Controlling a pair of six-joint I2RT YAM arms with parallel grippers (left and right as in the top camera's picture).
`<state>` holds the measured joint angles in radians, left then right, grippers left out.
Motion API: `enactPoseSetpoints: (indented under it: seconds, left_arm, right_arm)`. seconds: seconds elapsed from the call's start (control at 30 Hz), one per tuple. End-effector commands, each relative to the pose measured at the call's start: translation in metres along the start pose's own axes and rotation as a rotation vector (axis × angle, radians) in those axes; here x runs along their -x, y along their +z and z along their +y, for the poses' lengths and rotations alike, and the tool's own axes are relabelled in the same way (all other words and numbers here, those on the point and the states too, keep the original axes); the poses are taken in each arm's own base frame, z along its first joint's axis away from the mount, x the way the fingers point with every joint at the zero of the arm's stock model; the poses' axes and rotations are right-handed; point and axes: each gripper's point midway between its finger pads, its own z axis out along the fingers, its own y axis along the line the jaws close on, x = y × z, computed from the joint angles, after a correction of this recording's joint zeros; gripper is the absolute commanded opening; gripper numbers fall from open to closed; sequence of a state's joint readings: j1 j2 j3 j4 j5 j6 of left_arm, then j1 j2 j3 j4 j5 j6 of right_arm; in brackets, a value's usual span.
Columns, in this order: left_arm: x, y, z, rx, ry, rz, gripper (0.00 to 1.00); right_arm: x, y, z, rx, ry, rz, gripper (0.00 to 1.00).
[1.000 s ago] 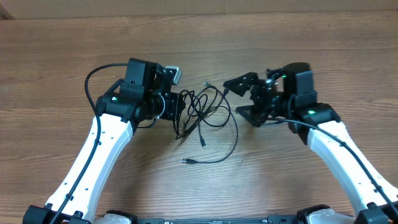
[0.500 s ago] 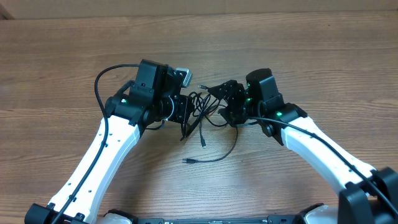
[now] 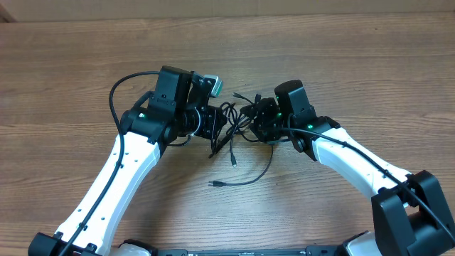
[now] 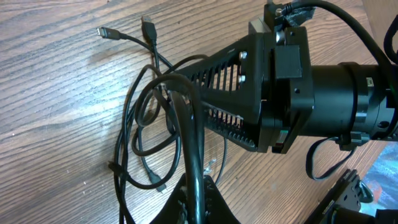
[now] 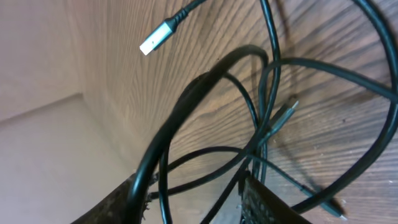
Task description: Untangle cables
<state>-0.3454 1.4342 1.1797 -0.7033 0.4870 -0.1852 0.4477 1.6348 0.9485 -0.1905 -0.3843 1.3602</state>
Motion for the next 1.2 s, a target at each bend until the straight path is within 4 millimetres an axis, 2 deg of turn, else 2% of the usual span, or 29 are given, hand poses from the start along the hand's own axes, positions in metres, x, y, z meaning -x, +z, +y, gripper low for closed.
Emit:
enactPoseSetpoints:
  seconds: [0.0, 0.1, 0.3, 0.4, 0.47, 0.53, 0.63, 0.73, 0.93, 1.03, 1.17]
  left_arm:
    - [0.011, -0.008, -0.014, -0.042, 0.011, -0.04, 0.04]
    - [0.016, -0.009, -0.019, -0.068, -0.008, -0.057, 0.04]
    - [0.021, -0.01, -0.027, -0.114, -0.004, -0.07, 0.04]
    - [0.02, -0.01, -0.026, -0.108, -0.007, -0.068, 0.04]
    - [0.018, -0.009, -0.02, -0.074, -0.015, -0.064, 0.04]
    - [0.015, -0.009, -0.006, -0.004, -0.033, -0.058, 0.04]
    - [0.012, -0.011, 0.014, 0.1, -0.059, -0.052, 0.04]
    - [0.009, -0.014, 0.027, 0.154, -0.099, -0.05, 0.04]
    - [0.022, -0.026, 0.043, 0.171, -0.15, -0.1, 0.04]
    - [0.039, -0.038, 0.047, 0.159, -0.143, -0.156, 0.04]
    - [0.074, -0.061, 0.038, 0.084, -0.096, -0.279, 0.04]
  right_arm:
    - [-0.013, 0.002, 0.005, 0.014, -0.02, 0.056, 0.46]
    - [-0.021, 0.005, 0.005, 0.008, -0.036, 0.063, 0.45]
    - [-0.024, 0.011, 0.003, -0.011, -0.065, 0.007, 0.41]
    - [-0.022, 0.011, 0.003, -0.013, -0.09, -0.011, 0.2]
    - [-0.02, 0.01, 0.008, 0.01, -0.221, -0.013, 0.04]
    - [-0.019, 0.009, 0.014, 0.031, -0.364, -0.021, 0.04]
    - [-0.013, 0.001, 0.02, 0.05, -0.475, -0.03, 0.04]
    - [0.014, -0.017, 0.017, 0.02, -0.489, -0.105, 0.04]
    - [0.09, -0.08, -0.03, -0.158, -0.306, -0.285, 0.04]
    - [0.116, -0.11, -0.051, -0.217, -0.307, -0.327, 0.04]
    - [0.144, -0.139, -0.083, -0.302, -0.244, -0.374, 0.04]
